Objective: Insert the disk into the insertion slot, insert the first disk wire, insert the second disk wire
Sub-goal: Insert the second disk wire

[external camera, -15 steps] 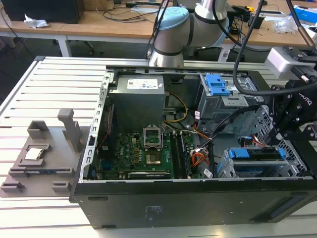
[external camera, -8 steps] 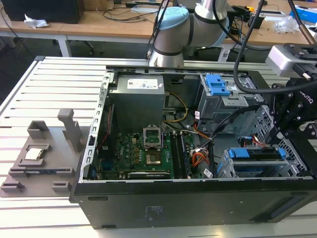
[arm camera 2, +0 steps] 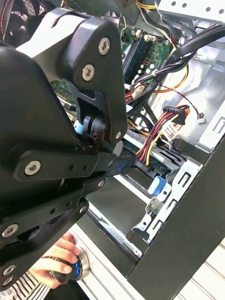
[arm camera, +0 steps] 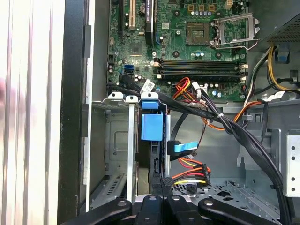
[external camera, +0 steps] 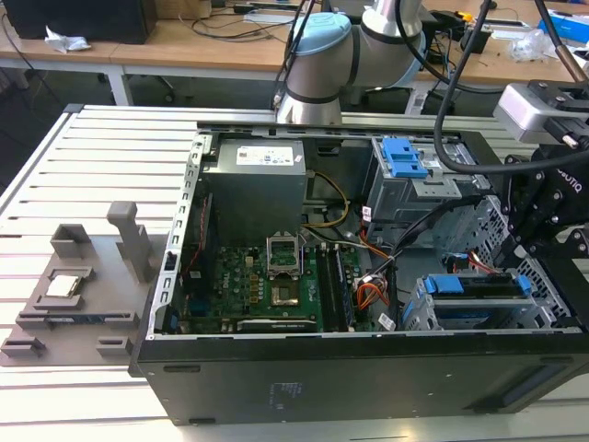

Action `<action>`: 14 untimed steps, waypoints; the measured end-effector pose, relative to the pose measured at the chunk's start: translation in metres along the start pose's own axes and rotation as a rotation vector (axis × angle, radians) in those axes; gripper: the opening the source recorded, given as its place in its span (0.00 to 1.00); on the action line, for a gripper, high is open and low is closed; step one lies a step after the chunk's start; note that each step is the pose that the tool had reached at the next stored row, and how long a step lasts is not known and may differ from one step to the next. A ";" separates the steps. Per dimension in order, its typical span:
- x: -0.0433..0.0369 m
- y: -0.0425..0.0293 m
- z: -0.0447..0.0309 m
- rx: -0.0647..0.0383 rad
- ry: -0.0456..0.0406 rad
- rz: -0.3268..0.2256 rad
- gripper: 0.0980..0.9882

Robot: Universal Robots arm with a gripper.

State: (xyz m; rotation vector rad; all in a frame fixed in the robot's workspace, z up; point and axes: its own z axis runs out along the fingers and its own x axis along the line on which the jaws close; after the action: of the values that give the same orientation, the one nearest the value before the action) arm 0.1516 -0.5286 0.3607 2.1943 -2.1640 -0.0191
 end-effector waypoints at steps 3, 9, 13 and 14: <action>0.0000 0.0000 -0.0001 0.000 0.0001 0.000 0.01; 0.0000 0.0001 -0.0002 0.000 0.0001 0.000 0.23; -0.0030 0.0052 0.0009 0.000 0.0001 0.000 0.23; -0.0042 0.0087 0.0012 0.000 0.0005 0.000 0.23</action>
State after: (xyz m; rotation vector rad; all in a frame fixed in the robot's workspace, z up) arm 0.1428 -0.5245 0.3598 2.1940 -2.1637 -0.0186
